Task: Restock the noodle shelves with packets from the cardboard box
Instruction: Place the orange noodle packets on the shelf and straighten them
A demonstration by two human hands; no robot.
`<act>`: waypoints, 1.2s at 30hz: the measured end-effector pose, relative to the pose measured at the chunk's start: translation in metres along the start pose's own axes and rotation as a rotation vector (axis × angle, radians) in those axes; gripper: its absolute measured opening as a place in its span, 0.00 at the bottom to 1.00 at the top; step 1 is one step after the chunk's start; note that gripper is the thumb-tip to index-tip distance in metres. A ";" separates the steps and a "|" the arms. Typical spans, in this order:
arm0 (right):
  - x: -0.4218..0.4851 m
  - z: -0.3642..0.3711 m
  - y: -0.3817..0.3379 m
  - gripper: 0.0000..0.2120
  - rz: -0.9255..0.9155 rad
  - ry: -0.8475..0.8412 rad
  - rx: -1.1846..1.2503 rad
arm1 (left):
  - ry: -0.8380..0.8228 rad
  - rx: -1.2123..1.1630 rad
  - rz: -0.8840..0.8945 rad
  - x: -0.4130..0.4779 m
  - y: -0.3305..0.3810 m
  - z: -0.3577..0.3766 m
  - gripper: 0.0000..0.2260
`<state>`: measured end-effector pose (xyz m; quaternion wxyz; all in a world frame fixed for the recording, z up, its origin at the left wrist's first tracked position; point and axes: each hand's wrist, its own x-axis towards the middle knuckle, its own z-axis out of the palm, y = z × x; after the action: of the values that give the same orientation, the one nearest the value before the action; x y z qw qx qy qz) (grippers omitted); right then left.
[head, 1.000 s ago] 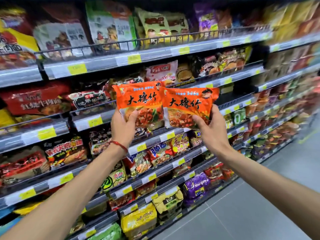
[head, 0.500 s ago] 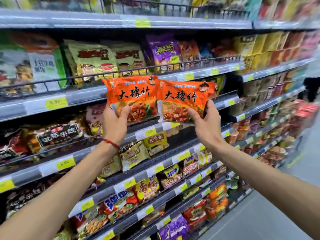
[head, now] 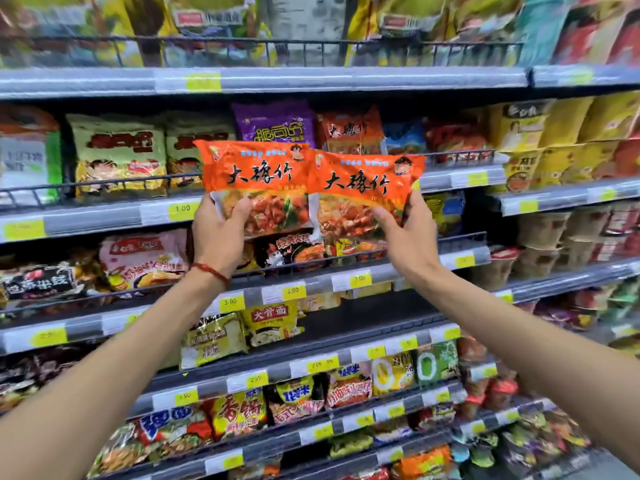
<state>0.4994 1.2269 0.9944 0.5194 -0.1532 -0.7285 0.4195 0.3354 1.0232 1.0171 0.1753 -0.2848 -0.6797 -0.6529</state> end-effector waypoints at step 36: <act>0.258 0.003 0.042 0.15 -0.083 -0.319 -0.254 | 0.295 -0.108 -0.064 0.110 0.013 0.097 0.10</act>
<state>0.3811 1.4206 1.1242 0.3906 -0.1189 -0.8544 0.3215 0.2711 1.1364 1.0856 0.2369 -0.1730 -0.6192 -0.7284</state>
